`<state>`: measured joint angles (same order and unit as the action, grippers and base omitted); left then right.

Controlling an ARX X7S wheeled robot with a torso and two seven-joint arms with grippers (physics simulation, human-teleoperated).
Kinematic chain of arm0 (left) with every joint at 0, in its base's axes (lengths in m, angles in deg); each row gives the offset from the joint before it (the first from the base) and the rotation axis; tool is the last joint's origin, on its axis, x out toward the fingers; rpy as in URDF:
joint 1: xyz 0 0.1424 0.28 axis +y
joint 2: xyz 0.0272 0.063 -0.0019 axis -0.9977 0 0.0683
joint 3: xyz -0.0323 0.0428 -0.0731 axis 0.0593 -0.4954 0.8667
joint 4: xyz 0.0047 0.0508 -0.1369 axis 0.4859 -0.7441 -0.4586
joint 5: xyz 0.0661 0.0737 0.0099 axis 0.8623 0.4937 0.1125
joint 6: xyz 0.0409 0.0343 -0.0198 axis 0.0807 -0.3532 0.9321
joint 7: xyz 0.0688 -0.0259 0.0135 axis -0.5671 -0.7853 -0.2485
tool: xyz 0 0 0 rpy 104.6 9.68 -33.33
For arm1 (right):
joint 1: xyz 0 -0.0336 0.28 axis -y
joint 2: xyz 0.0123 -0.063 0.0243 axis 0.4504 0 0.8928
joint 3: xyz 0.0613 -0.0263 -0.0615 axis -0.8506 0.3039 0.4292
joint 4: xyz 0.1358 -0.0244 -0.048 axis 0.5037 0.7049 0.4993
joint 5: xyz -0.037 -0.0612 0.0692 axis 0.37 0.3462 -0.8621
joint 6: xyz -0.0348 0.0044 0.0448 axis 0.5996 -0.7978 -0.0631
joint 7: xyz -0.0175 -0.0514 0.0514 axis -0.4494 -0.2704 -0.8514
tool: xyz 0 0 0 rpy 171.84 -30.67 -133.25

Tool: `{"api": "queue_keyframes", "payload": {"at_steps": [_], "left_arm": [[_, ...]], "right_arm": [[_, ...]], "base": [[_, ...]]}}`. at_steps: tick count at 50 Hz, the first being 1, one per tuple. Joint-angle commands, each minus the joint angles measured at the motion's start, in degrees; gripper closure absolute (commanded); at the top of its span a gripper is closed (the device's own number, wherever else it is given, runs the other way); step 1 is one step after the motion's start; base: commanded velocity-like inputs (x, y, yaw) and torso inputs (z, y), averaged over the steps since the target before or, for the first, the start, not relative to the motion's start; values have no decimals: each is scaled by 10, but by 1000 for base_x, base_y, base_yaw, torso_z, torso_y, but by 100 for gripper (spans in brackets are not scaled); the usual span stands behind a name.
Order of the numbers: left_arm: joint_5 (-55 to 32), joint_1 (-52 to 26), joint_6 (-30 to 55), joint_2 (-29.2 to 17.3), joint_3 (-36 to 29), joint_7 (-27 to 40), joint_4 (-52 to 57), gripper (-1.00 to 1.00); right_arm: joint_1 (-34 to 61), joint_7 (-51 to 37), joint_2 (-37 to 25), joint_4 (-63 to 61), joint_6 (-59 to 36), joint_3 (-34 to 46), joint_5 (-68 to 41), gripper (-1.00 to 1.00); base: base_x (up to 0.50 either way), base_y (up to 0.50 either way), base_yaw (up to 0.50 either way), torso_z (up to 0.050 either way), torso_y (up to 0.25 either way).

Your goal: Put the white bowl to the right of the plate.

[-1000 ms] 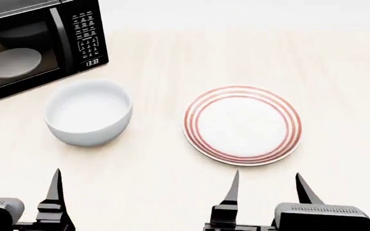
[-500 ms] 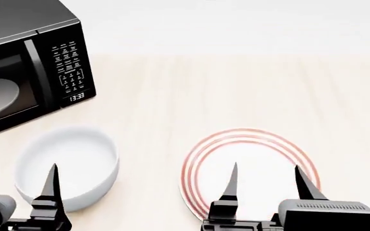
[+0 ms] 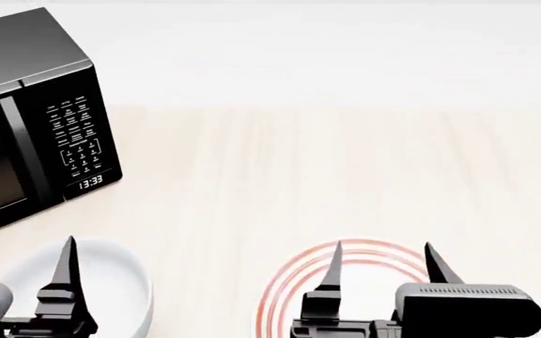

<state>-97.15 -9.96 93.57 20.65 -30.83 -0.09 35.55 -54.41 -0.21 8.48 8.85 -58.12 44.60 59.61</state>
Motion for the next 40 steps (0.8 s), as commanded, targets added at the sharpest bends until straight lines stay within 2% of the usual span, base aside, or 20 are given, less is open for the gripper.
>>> {"api": "queue_keyframes", "payload": {"at_steps": [1, 6, 10, 15, 21, 29, 32, 34, 40], "left_arm": [[-9, -9, 23, -7, 23, 23, 5, -100], [-8, -4, 26, -9, 39, 39, 14, -100], [-5, -3, 51, -15, 53, 59, 23, -100], [21, 2, 50, -26, 65, 85, 11, -100], [8, 19, 28, -28, 108, 89, -5, -100], [5, 46, 5, -25, 156, 108, -12, -100], [21, 47, -6, -26, 153, 118, -27, -100], [21, 45, -4, -27, 154, 119, -26, -100], [17, 57, -23, -27, 167, 119, -32, -100]], "right_arm": [[48, -40, -13, -14, -165, 39, 12, -100], [85, -69, 7, -86, -313, 6, -25, -100], [117, -36, -2, -86, -306, 17, -46, -100], [157, -46, 1, -47, -277, 44, -23, -100], [209, 37, 6, -22, -383, 23, -124, -100], [260, 18, 36, 3, -442, 23, -139, -100], [273, -36, 74, 12, -497, 22, -129, -100], [275, -50, 88, 7, -501, 17, -144, -100], [310, -175, 91, 32, -521, 46, -265, -100]], "base": [[0, 0, 0, 0, 0], [0, 0, 0, 0, 0], [0, 0, 0, 0, 0], [0, 0, 0, 0, 0], [0, 0, 0, 0, 0], [0, 0, 0, 0, 0], [0, 0, 0, 0, 0], [0, 0, 0, 0, 0], [0, 0, 0, 0, 0]]}}
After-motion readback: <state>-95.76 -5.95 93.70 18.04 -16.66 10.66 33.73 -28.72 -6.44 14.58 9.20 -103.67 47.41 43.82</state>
